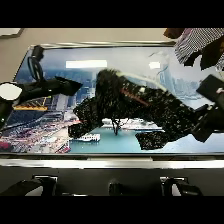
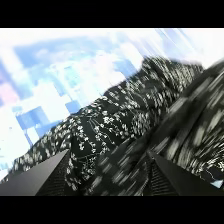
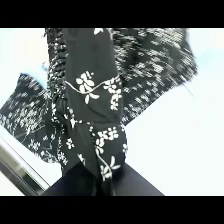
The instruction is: Fold the clothes and pants, and hang the long-sleeved shirts on hangers.
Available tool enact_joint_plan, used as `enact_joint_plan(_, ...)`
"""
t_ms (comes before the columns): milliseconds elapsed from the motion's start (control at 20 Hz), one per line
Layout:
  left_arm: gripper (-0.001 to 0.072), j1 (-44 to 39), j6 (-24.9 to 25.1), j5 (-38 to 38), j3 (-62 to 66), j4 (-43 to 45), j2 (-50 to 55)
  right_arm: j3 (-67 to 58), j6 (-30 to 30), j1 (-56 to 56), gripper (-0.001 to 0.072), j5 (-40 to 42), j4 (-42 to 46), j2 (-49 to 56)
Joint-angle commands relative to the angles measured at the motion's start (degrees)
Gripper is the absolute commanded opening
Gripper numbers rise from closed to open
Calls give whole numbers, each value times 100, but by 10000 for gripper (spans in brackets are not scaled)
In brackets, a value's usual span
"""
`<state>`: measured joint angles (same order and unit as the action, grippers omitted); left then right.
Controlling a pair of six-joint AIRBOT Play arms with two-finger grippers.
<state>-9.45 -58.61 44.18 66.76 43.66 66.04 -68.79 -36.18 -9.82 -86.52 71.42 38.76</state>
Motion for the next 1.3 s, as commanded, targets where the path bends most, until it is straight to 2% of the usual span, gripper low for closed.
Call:
enact_joint_plan(0,549,369,-1484,192,2,72,-4,-7,-2017,-2,25,382,623,-236)
enact_joint_plan(300,549,365,-2149,496,2,22,-4,-22,-4913,-2,26,273,2100,-304)
enact_joint_plan(400,548,365,-2159,544,2,-39,-4,-256,-6006,-2,25,256,2656,-299)
enact_joint_plan(500,548,365,-2157,546,2,-142,-2,-767,-6758,-2,25,179,3375,-153)
enact_joint_plan(650,548,365,-2159,549,2,-197,-2,-1971,-6970,-2,25,-315,4256,573)
enact_joint_plan(800,548,363,-2181,553,2,-236,-2,-3351,-6839,-2,25,-994,5149,1582)
enact_joint_plan(900,548,365,-2306,553,2,-234,-2,-4079,-6791,-4,24,-1174,5895,2090)
enact_joint_plan(1000,548,365,-2304,553,2,-234,-2,-4557,-6795,-76,24,-1036,6424,2389)
enact_joint_plan(1250,548,365,-2304,560,2,-232,-2,-4715,-6981,-1458,24,-243,6325,2485)
